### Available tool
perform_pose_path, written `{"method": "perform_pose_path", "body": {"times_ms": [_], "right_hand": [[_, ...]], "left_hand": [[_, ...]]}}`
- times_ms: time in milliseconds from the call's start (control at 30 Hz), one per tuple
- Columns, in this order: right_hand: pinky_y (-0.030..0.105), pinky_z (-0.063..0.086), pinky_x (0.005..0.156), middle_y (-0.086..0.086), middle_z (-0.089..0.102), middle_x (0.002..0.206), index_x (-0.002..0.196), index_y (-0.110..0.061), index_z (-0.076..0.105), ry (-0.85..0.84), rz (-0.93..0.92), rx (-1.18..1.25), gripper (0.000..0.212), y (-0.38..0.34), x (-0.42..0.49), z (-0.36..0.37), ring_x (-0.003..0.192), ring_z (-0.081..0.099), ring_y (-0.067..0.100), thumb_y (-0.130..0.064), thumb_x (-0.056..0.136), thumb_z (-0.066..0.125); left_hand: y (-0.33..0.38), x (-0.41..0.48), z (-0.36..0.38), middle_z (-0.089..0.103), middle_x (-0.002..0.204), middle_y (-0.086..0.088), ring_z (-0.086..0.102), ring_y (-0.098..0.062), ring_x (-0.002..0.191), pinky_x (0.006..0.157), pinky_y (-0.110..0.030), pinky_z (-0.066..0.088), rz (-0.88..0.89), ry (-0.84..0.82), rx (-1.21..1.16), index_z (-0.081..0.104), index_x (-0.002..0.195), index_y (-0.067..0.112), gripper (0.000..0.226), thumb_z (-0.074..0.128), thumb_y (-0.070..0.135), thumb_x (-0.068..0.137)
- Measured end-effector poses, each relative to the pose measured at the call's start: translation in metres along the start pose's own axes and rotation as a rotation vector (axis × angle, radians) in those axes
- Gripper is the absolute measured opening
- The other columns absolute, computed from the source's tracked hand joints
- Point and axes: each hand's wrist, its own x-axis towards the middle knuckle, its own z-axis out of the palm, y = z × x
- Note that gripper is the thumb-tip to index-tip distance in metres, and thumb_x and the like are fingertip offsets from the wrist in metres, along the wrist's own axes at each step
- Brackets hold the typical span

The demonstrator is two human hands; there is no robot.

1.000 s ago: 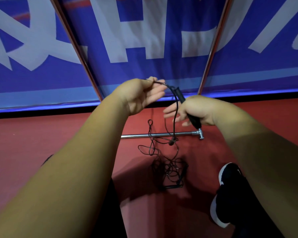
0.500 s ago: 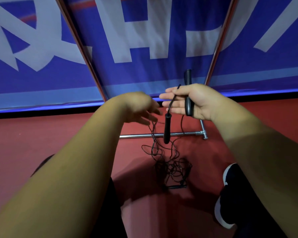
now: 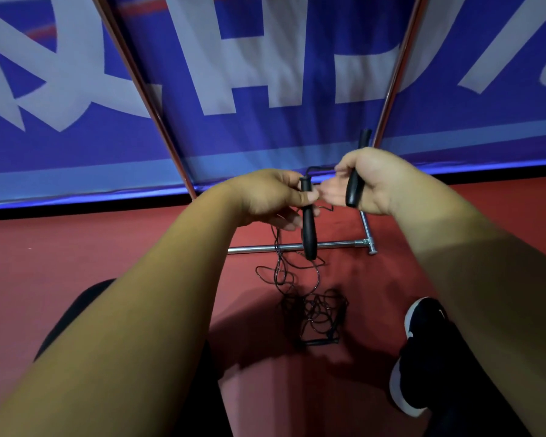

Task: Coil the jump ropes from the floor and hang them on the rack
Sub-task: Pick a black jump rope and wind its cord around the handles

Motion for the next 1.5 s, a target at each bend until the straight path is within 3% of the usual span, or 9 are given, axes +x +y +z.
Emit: {"method": "perform_pose_path", "body": {"times_ms": [100,300,400,667,833,1033,1233,1367,1500], "right_hand": [[0.047,0.067,0.066,0.018,0.067,0.101,0.115,-0.005,0.060,-0.130,0.135,-0.231,0.022,0.004,-0.006,-0.005,0.110,0.075,0.037,-0.006,0.096,0.049],[0.055,0.057,0.102,0.012,0.077,0.096,0.143,0.006,0.057,-0.323,0.126,-0.366,0.049,0.015,-0.016,0.010,0.112,0.074,0.044,-0.002,0.096,0.043],[0.052,0.061,0.093,0.016,0.080,0.112,0.136,0.002,0.060,-0.320,0.100,-0.372,0.037,0.018,-0.013,0.013,0.105,0.078,0.035,-0.007,0.103,0.047],[0.031,0.053,0.060,0.000,0.058,0.072,0.098,-0.012,0.060,-0.457,0.068,-0.362,0.016,0.020,-0.020,0.018,0.063,0.058,0.016,-0.023,0.109,0.057],[0.030,0.049,0.052,-0.001,0.048,0.064,0.082,-0.018,0.053,-0.507,0.057,-0.436,0.030,0.020,-0.031,0.021,0.054,0.050,0.015,-0.035,0.101,0.069],[0.030,0.046,0.054,0.001,0.054,0.066,0.076,-0.019,0.050,-0.525,0.043,-0.452,0.033,0.017,-0.033,0.018,0.055,0.051,0.016,-0.035,0.087,0.077],[0.034,0.059,0.058,0.007,0.073,0.093,0.104,-0.014,0.065,-0.319,-0.181,-0.528,0.029,0.017,-0.033,0.024,0.063,0.069,0.015,-0.032,0.090,0.083],[0.035,0.059,0.060,-0.005,0.065,0.105,0.122,-0.029,0.053,0.042,-0.541,-0.816,0.057,0.022,-0.025,0.028,0.073,0.070,0.013,-0.038,0.078,0.089],[0.038,0.050,0.077,-0.005,0.055,0.116,0.122,-0.030,0.050,0.202,-0.794,-1.077,0.045,0.035,-0.013,0.030,0.097,0.060,0.023,-0.028,0.085,0.075]], "left_hand": [[0.004,0.001,-0.002,0.075,0.120,-0.018,0.075,-0.025,0.077,0.080,-0.041,0.063,-0.002,0.085,-0.166,0.062,0.122,0.015,0.024,0.070,0.019,0.099],[0.006,0.000,-0.006,0.079,0.105,-0.014,0.075,-0.026,0.076,0.075,-0.037,0.064,-0.024,0.223,-0.266,0.064,0.124,0.016,0.026,0.069,0.010,0.099],[0.009,-0.001,-0.006,0.075,0.089,-0.006,0.070,-0.024,0.083,0.074,-0.033,0.062,0.007,0.271,-0.238,0.070,0.120,0.008,0.021,0.064,0.009,0.100],[-0.005,0.006,-0.024,0.064,0.081,-0.014,0.051,-0.024,0.072,0.072,-0.041,0.053,0.055,0.607,0.593,0.072,0.098,0.001,0.029,0.074,0.030,0.092],[-0.005,0.004,-0.022,0.077,0.102,0.004,0.065,-0.012,0.083,0.091,-0.036,0.056,0.304,0.432,0.331,0.070,0.121,0.027,0.027,0.067,0.014,0.098],[0.005,-0.003,-0.010,0.076,0.101,-0.009,0.069,-0.022,0.090,0.089,-0.044,0.057,0.454,0.409,0.163,0.070,0.103,0.009,0.013,0.057,0.008,0.101],[0.013,-0.001,-0.004,0.065,0.072,-0.003,0.055,-0.015,0.062,0.059,-0.031,0.048,0.375,0.571,0.159,0.064,0.091,0.009,0.017,0.048,0.009,0.098],[0.013,0.002,-0.012,0.059,0.072,-0.002,0.053,-0.022,0.066,0.066,-0.047,0.053,0.279,0.750,0.225,0.063,0.089,0.013,0.021,0.046,0.023,0.096],[0.017,-0.004,-0.009,0.061,0.074,-0.005,0.068,-0.038,0.073,0.070,-0.051,0.058,0.239,0.774,0.139,0.065,0.086,0.019,0.023,0.045,0.021,0.096]]}}
